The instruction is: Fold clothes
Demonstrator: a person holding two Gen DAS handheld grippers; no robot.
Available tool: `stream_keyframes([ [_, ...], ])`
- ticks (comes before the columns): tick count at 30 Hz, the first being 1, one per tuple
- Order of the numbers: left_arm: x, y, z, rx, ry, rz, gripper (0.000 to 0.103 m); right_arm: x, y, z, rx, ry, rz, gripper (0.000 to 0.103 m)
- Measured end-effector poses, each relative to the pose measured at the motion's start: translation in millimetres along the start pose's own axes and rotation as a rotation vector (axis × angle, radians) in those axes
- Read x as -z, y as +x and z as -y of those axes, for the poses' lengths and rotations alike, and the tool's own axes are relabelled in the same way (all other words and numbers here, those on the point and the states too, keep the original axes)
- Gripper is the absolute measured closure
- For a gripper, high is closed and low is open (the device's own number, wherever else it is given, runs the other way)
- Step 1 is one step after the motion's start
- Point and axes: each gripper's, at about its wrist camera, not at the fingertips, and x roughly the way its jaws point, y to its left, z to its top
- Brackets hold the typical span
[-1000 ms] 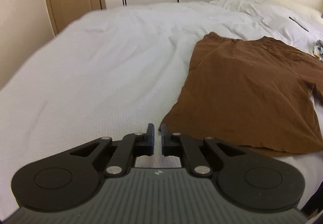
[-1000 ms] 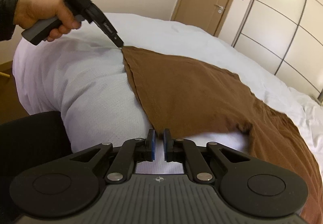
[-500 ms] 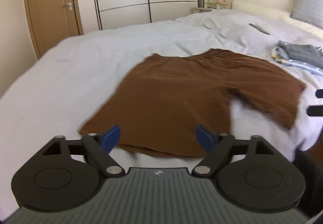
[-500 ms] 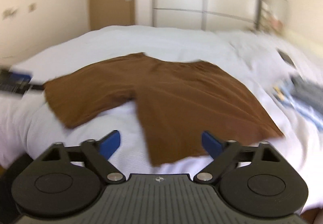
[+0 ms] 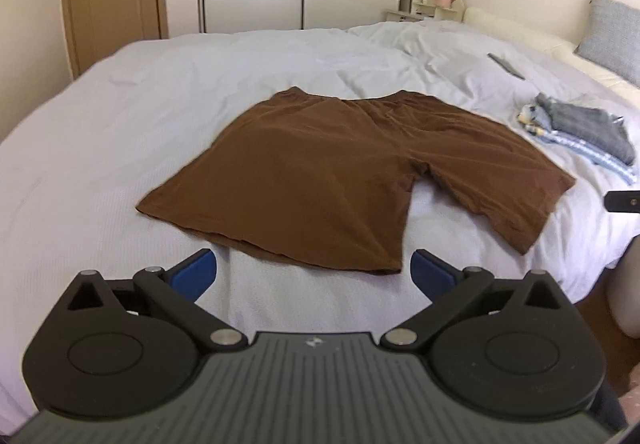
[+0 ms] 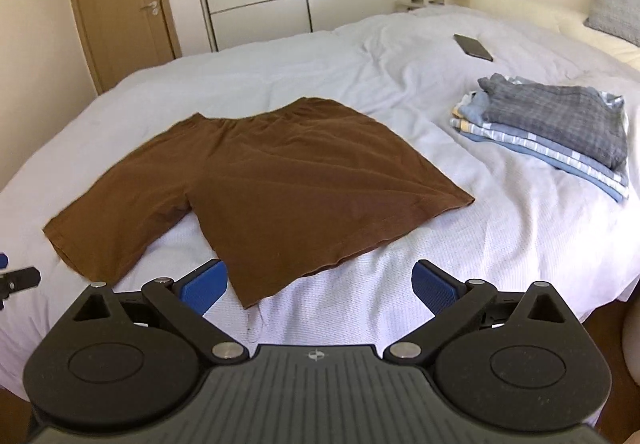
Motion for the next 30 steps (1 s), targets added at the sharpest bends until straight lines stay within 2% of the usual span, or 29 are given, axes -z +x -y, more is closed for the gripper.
stream_keyframes([
  [8,14.2,1.8,-3.5,-0.035,0.057,-0.036,0.001,-3.9,-5.5,-5.1,0.024,-0.018,-0.004,0.002],
  [14,15.3,-0.2,-10.7,-0.079,0.042,-0.043,0.001,-4.3,-4.3,-9.4,0.026,-0.036,-0.001,0.002],
  [17,12.8,0.1,-10.2,-0.071,0.032,-0.067,0.001,-3.4,-2.4,-8.7,0.018,-0.036,-0.006,0.002],
  [21,11.4,2.2,-4.1,-0.098,0.071,-0.08,0.001,-1.7,0.8,-7.5,0.013,-0.03,-0.013,0.002],
  [30,10.0,9.3,0.3,-0.085,0.087,-0.105,0.001,1.8,9.3,-2.9,0.008,-0.012,-0.034,0.002],
])
